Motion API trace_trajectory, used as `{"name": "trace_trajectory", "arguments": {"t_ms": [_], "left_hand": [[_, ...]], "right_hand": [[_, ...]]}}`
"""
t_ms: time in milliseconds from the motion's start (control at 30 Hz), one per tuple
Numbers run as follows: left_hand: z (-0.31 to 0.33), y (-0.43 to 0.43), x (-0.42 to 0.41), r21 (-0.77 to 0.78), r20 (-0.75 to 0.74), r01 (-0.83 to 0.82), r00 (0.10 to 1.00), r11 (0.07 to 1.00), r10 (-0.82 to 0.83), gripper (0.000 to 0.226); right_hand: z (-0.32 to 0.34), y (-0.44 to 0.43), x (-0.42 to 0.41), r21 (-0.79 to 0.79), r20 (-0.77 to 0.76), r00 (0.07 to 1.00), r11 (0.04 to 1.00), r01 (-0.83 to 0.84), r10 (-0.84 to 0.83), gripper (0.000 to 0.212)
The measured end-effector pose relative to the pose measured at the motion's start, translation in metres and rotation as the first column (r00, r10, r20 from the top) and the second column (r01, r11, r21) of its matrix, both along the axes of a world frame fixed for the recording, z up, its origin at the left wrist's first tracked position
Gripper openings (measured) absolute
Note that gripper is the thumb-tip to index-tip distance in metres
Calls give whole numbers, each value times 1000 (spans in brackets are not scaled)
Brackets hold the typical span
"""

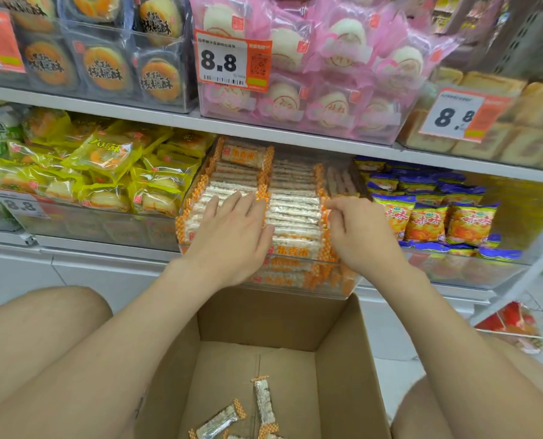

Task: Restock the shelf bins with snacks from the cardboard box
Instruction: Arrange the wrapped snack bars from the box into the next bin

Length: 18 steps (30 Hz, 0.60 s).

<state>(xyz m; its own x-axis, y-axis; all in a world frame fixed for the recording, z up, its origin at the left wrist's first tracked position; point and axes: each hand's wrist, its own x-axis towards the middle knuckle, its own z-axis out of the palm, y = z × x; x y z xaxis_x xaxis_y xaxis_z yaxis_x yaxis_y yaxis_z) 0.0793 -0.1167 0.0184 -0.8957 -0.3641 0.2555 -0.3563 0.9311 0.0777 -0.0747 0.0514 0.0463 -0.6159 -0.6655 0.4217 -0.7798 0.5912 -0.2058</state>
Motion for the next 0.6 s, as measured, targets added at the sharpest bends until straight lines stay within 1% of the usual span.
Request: {"name": "trace_trajectory", "arguments": {"t_ms": [67, 133, 233, 267, 333, 400, 433, 500, 600], "left_hand": [[-2, 1, -2, 21, 7, 5, 1000, 1000, -6, 56], [-2, 2, -3, 43, -1, 7, 1000, 999, -7, 55], [-2, 1, -5, 66, -23, 8, 1000, 998, -6, 55], [-1, 0, -5, 64, -25, -3, 1000, 998, 5, 55], [-1, -2, -5, 64, -22, -64, 998, 996, 66, 58], [-2, -6, -4, 81, -8, -138, 990, 987, 140, 63], [-2, -8, -3, 89, -1, -161, 987, 983, 162, 66], [-1, -13, -2, 99, -2, -175, 984, 980, 176, 70], [0, -20, -1, 98, -12, -168, 985, 981, 170, 67]], "right_hand": [[-2, 7, -2, 28, 58, 997, 998, -55, 53, 36], [-3, 11, -4, 1, 91, 995, 999, -45, 45, 38], [-7, 8, 0, -53, 18, 1000, 999, 1, 0, 38], [-8, 4, 7, -85, 8, 1000, 996, -12, 13, 37], [-10, -10, 23, -126, 23, 994, 987, -99, 103, 38], [-10, -33, 32, -117, 28, 978, 972, -203, 207, 40], [-9, -49, 31, -103, 44, 972, 969, -225, 230, 40], [-5, -82, 25, -63, 116, 974, 980, -191, 197, 37], [3, -130, 8, -56, 229, 973, 998, -32, 44, 30]]}}
